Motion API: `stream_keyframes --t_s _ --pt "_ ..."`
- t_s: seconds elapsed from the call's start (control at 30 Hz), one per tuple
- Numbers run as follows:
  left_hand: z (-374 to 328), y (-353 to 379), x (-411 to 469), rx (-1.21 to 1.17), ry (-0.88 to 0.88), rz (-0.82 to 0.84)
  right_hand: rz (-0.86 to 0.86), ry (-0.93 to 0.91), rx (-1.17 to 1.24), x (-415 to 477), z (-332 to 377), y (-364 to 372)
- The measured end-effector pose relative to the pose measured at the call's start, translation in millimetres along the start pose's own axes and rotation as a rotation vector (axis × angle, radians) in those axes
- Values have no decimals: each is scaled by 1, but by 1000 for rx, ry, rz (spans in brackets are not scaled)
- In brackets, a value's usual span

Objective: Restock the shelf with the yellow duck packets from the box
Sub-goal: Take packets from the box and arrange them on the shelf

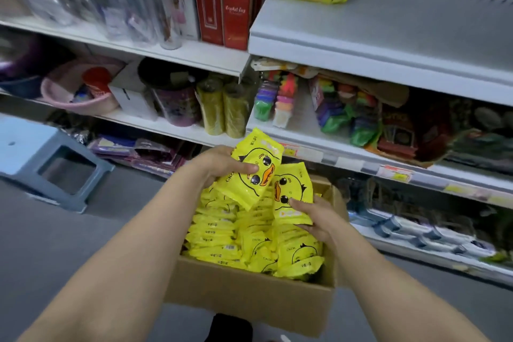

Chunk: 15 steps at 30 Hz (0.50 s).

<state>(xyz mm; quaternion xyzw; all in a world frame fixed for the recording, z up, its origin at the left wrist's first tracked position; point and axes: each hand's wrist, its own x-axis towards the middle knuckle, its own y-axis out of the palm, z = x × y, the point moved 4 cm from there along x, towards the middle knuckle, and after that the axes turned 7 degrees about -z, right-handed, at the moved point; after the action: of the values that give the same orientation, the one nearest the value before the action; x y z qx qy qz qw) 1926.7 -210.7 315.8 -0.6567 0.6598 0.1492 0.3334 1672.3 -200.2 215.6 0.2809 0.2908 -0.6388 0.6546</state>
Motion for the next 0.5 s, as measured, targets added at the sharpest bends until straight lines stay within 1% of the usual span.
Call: stream_keyframes --t_s 0.07,0.13,0.3,0.4,0.5 --pt "-34 4 -14 56 63 13 55 -27 38 -10 12 -11" --pt "-65 7 -26 101 135 11 65 -79 79 -26 30 -20" --pt "-136 -1 -40 255 304 -44 111 -243 270 -65 80 -30" --pt "-178 -10 -50 334 384 -83 84 -362 344 -83 111 -32" --pt "-211 -15 -55 311 423 -62 4 -452 404 -92 139 -39"
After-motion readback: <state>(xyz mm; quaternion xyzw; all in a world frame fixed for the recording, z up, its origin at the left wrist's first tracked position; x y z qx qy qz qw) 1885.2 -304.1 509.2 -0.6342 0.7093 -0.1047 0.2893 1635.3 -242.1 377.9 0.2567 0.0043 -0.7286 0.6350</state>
